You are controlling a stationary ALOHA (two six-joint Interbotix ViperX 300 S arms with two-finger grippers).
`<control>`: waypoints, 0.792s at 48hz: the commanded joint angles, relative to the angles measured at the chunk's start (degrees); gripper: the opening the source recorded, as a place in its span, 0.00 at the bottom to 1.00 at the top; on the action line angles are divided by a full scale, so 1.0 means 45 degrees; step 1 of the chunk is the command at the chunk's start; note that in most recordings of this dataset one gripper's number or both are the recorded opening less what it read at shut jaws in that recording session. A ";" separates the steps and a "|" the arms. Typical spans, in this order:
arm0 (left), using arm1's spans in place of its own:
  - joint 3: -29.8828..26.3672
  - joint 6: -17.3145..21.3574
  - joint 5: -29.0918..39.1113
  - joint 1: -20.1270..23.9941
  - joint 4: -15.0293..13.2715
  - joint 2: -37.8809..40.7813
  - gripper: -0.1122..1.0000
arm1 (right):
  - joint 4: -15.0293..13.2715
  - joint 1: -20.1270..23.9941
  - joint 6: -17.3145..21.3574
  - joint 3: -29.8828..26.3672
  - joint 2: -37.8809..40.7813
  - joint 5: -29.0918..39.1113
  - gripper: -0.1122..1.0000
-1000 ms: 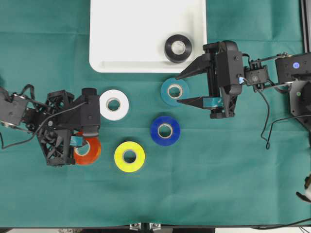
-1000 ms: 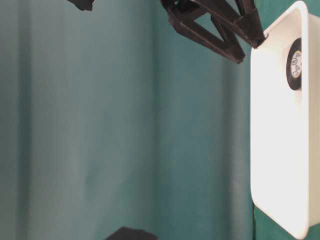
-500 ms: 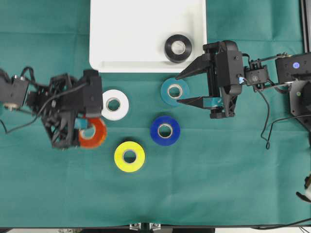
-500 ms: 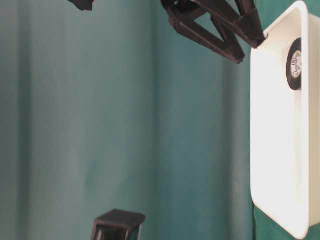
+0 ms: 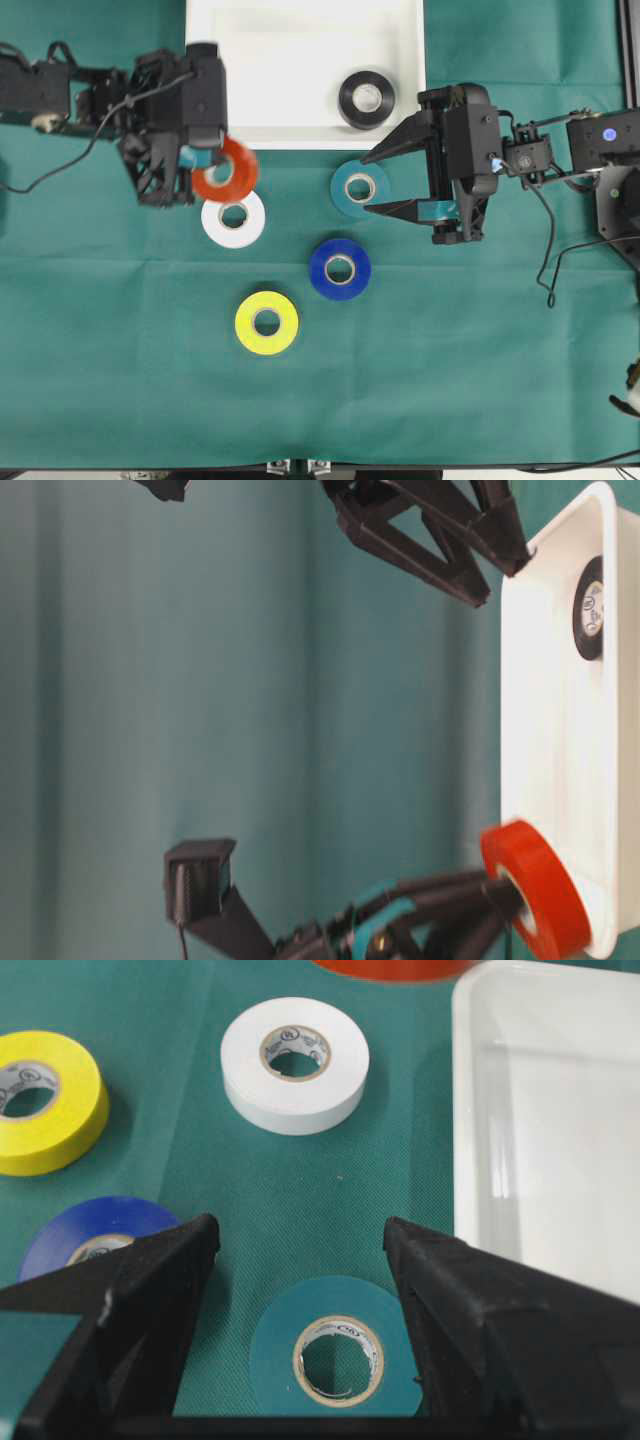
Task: Put the tape alternately from left to right into the white case.
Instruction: 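Lift the red roll and place it in the tray beside the black roll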
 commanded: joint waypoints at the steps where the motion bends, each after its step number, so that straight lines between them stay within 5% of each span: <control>1: -0.0586 0.0586 -0.0332 0.0566 0.0020 0.0254 0.07 | -0.0020 0.0039 0.0020 -0.0215 -0.0098 -0.0117 0.77; 16: -0.2266 0.2285 -0.0313 0.1953 0.0020 0.2188 0.06 | -0.0020 0.0039 0.0059 -0.0215 -0.0098 -0.0117 0.77; 38: -0.4277 0.3184 -0.0098 0.2109 0.0020 0.4277 0.06 | -0.0020 0.0039 0.0059 -0.0137 -0.0078 -0.0137 0.76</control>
